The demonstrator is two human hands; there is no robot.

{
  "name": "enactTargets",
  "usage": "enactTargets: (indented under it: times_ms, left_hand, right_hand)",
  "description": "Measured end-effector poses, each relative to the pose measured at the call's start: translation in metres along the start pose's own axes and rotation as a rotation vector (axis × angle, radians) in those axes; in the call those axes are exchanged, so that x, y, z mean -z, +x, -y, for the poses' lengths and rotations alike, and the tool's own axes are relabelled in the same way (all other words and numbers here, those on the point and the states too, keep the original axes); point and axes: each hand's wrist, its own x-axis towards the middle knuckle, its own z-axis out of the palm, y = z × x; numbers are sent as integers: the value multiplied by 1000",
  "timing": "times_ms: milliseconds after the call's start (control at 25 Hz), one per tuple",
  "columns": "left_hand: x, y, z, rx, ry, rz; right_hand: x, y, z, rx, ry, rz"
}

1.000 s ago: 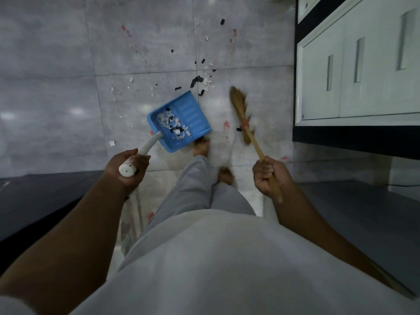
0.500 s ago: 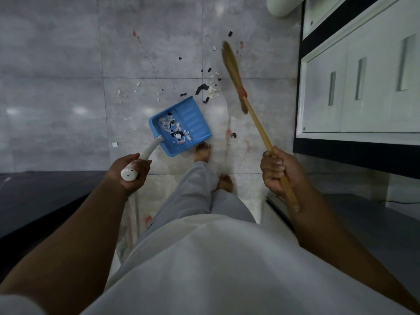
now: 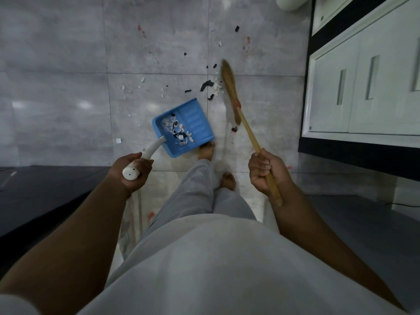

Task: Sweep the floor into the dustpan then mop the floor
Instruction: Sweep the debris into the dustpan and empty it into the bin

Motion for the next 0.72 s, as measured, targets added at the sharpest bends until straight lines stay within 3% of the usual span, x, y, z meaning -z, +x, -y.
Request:
enactTargets:
  times_ms: [200,560,720]
  left_hand:
    - [-5,-2,0,-3,-25,7]
    - [-12,-3,2,-15,33,8]
    - [-10,1,1,6,24,1]
  right_hand:
    - [-24,-13,14,9,-83,85]
    - [30,-28,7,-62,-83,-115]
    - [11,0,5,-72,-56,-100]
